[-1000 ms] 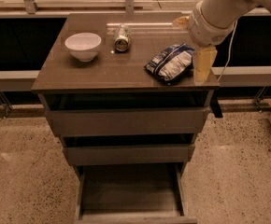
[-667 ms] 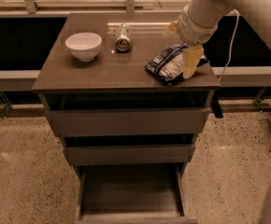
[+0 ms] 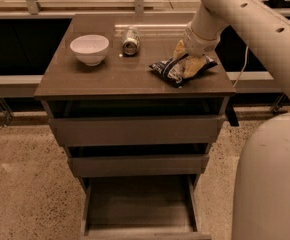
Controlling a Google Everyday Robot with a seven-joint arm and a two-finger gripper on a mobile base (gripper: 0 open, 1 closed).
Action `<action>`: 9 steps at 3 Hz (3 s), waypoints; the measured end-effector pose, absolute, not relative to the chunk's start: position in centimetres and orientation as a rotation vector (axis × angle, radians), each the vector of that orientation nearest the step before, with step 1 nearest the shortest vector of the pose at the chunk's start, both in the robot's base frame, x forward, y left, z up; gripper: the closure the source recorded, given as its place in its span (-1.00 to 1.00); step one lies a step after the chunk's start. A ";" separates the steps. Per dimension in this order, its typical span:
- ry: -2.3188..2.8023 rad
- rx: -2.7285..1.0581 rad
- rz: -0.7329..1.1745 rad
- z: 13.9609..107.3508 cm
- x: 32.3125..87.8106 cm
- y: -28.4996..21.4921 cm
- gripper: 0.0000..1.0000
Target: Place blue chip bag into bottom drawer
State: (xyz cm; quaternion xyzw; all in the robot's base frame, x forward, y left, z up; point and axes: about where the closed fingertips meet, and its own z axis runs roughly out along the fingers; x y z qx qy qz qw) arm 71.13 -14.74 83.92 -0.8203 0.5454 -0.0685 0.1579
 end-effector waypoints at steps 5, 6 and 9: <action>1.835 -1.687 0.620 90.0 51.5 -21.1 1.00; 1.836 -1.685 0.618 90.0 51.6 -21.1 1.00; 1.546 -1.426 0.916 71.7 49.4 -10.7 1.00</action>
Offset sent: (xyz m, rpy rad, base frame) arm -0.1127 -0.0527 0.1495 0.2252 0.0829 -0.1099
